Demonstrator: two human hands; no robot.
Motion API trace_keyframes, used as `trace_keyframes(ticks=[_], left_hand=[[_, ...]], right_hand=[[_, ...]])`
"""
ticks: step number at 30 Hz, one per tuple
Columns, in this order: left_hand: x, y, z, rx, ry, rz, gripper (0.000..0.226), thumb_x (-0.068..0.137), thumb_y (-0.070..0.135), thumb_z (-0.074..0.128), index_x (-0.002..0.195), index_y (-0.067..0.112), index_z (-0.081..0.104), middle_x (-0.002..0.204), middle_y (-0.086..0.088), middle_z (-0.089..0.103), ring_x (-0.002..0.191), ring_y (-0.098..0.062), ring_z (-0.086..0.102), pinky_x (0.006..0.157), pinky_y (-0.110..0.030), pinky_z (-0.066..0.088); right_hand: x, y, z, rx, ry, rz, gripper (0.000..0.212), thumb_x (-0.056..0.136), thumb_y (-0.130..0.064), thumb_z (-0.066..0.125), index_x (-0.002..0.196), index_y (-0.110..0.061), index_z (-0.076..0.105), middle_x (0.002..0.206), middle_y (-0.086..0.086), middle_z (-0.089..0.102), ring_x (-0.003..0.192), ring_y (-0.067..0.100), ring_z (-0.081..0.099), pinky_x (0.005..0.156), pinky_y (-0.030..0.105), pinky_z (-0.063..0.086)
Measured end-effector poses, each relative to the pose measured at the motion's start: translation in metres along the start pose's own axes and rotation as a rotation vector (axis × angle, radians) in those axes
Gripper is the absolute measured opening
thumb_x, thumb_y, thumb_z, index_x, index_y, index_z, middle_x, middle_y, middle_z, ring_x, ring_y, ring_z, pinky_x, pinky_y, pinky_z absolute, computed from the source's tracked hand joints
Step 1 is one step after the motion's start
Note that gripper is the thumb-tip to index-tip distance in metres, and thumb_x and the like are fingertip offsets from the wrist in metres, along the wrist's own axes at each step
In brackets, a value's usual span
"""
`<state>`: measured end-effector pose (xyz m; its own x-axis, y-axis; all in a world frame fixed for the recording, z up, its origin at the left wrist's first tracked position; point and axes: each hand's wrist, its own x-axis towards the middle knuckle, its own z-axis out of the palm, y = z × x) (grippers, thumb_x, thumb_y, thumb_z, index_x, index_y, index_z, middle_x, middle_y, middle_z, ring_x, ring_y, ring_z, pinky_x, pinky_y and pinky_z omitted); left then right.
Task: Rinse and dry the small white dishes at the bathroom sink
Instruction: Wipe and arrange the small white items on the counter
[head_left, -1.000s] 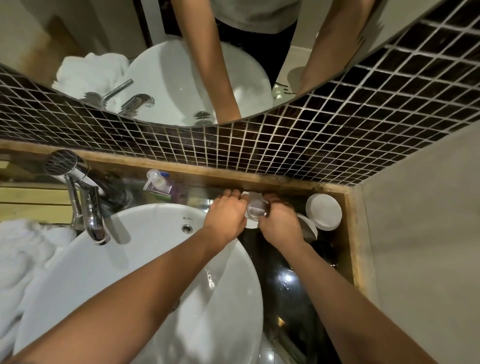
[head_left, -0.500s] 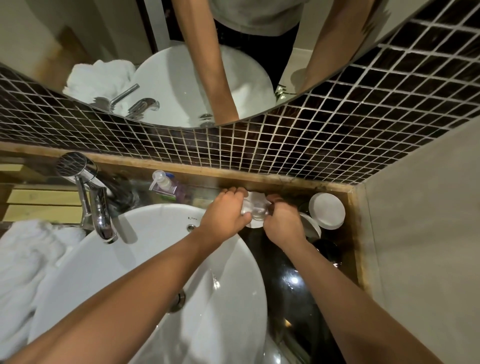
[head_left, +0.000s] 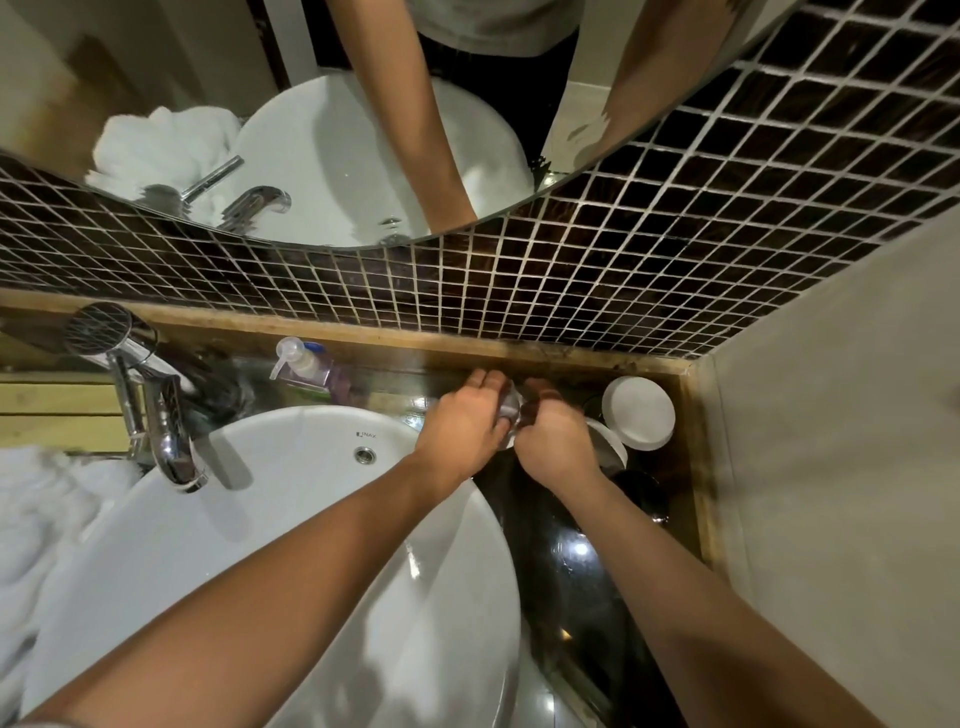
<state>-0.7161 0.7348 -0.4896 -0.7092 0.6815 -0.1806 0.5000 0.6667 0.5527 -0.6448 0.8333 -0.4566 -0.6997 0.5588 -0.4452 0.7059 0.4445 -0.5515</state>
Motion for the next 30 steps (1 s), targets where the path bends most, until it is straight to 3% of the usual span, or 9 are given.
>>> trace_keyframes(ticks=[9, 15, 18, 20, 24, 27, 28, 30], left_hand=[[-0.002, 0.0, -0.002, -0.125, 0.006, -0.002, 0.043, 0.089, 0.018, 0.064, 0.13, 0.017, 0.052, 0.134, -0.005, 0.052, 0.114, -0.028, 0.058, 0.099, -0.042, 0.049], [-0.007, -0.004, -0.005, -0.174, 0.002, -0.042, 0.045, 0.091, 0.017, 0.059, 0.135, 0.016, 0.05, 0.137, -0.008, 0.053, 0.121, -0.028, 0.054, 0.106, -0.042, 0.043], [-0.013, 0.001, -0.004, -0.263, -0.062, -0.129, 0.058, 0.094, 0.014, 0.052, 0.148, 0.013, 0.033, 0.152, -0.011, 0.038, 0.138, -0.028, 0.037, 0.112, -0.035, 0.029], [-0.017, 0.004, -0.001, -0.283, -0.15, -0.116, 0.065, 0.094, 0.012, 0.048, 0.152, 0.012, 0.021, 0.16, -0.013, 0.021, 0.146, -0.029, 0.023, 0.115, -0.035, 0.024], [-0.023, 0.003, 0.004, -0.223, -0.23, -0.083, 0.074, 0.094, 0.012, 0.048, 0.156, 0.017, 0.008, 0.164, -0.011, 0.0, 0.15, -0.029, 0.004, 0.121, -0.042, 0.018], [-0.022, 0.005, 0.004, -0.204, -0.22, -0.069, 0.073, 0.093, 0.012, 0.049, 0.155, 0.017, 0.011, 0.164, -0.012, 0.004, 0.15, -0.03, 0.007, 0.119, -0.039, 0.02], [-0.022, 0.006, 0.004, -0.197, -0.213, -0.057, 0.073, 0.092, 0.012, 0.05, 0.155, 0.017, 0.013, 0.163, -0.012, 0.006, 0.149, -0.03, 0.009, 0.118, -0.039, 0.021], [-0.021, 0.009, 0.003, -0.197, -0.199, -0.046, 0.071, 0.091, 0.013, 0.051, 0.153, 0.016, 0.017, 0.162, -0.013, 0.011, 0.148, -0.031, 0.013, 0.117, -0.039, 0.022]], right_hand=[[0.005, 0.0, 0.005, 0.185, -0.023, 0.12, 0.048, 0.098, -0.012, 0.064, 0.143, -0.025, 0.054, 0.138, 0.005, 0.061, 0.13, 0.027, 0.057, 0.092, 0.031, 0.041], [0.004, -0.003, 0.008, 0.263, -0.036, 0.12, 0.05, 0.096, -0.007, 0.064, 0.142, -0.023, 0.054, 0.133, 0.003, 0.062, 0.128, 0.025, 0.058, 0.093, 0.03, 0.043], [0.005, 0.0, 0.006, 0.392, -0.055, 0.163, 0.051, 0.094, -0.005, 0.065, 0.141, -0.023, 0.055, 0.122, -0.006, 0.06, 0.124, 0.019, 0.058, 0.092, 0.031, 0.045], [0.004, 0.001, 0.004, 0.57, -0.096, 0.223, 0.052, 0.095, -0.007, 0.062, 0.143, -0.024, 0.053, 0.129, -0.004, 0.062, 0.121, 0.017, 0.058, 0.096, 0.035, 0.051], [0.004, -0.001, 0.002, 0.864, -0.162, 0.35, 0.038, 0.104, -0.011, 0.048, 0.141, -0.017, 0.053, 0.118, 0.015, 0.07, 0.098, 0.025, 0.07, 0.091, 0.044, 0.06], [0.004, -0.001, -0.001, 0.884, -0.212, 0.337, 0.037, 0.108, -0.018, 0.04, 0.14, -0.007, 0.054, 0.09, 0.009, 0.069, 0.07, 0.013, 0.068, 0.083, 0.04, 0.06], [0.003, -0.002, -0.001, 0.886, -0.22, 0.327, 0.037, 0.109, -0.021, 0.038, 0.138, -0.005, 0.056, 0.088, 0.007, 0.07, 0.07, 0.012, 0.068, 0.08, 0.037, 0.06], [0.002, -0.004, -0.002, 0.923, -0.22, 0.328, 0.038, 0.111, -0.027, 0.036, 0.135, -0.008, 0.058, 0.108, 0.011, 0.073, 0.096, 0.021, 0.072, 0.093, 0.041, 0.058]])
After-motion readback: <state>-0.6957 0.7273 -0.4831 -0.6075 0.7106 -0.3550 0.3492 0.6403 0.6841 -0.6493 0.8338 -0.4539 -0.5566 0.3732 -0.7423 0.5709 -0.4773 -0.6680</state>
